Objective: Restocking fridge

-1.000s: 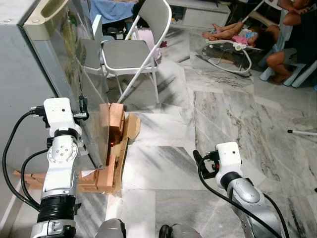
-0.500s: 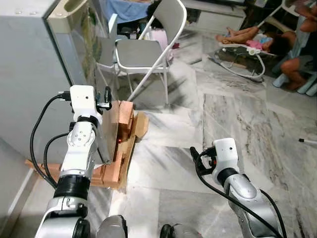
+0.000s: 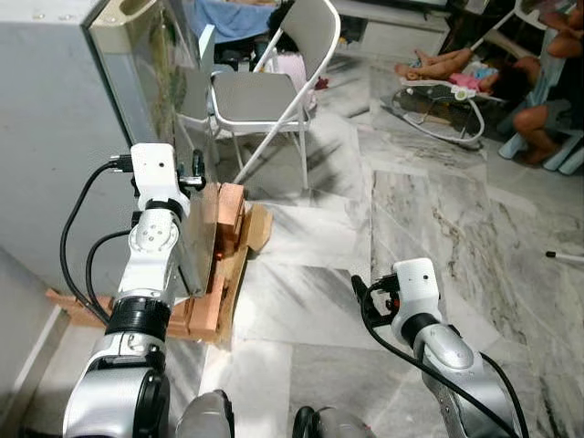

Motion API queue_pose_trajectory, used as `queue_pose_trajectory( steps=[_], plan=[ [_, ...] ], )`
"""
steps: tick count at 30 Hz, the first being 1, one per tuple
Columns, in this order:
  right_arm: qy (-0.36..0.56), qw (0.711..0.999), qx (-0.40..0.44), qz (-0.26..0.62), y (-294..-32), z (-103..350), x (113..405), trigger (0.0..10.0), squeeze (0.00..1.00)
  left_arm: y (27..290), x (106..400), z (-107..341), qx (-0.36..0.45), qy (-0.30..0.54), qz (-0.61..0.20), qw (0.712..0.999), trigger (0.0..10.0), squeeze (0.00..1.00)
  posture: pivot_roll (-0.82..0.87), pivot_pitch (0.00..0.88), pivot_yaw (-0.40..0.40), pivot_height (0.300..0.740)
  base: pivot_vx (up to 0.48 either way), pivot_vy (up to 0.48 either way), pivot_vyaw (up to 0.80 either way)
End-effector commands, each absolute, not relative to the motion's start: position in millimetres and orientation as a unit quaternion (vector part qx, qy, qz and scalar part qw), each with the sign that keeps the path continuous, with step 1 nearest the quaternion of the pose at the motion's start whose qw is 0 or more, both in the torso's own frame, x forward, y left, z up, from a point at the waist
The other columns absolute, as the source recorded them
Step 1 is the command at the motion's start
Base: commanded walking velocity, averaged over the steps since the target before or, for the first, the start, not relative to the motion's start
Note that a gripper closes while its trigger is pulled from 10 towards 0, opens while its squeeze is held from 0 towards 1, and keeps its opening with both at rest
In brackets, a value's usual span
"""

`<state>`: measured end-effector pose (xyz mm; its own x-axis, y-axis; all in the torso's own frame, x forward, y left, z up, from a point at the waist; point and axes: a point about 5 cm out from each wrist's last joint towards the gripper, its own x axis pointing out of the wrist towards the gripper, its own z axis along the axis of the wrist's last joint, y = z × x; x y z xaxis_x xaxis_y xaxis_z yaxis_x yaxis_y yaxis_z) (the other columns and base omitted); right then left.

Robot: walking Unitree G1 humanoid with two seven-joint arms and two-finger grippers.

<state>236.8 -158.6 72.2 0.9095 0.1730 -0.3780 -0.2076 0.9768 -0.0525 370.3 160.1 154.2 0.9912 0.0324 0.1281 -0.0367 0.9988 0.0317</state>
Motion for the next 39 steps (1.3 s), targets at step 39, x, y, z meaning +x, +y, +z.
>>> queue_pose_trajectory(
  steps=[39],
  plan=[
    [0.261,0.953,-0.04,0.146,-148,59,232,10.0,0.0,143,342,134,0.057,-0.068,-0.049,0.995,10.0,0.0,0.06,0.094,-0.107,0.74,0.0,0.0,0.0]
  ],
)
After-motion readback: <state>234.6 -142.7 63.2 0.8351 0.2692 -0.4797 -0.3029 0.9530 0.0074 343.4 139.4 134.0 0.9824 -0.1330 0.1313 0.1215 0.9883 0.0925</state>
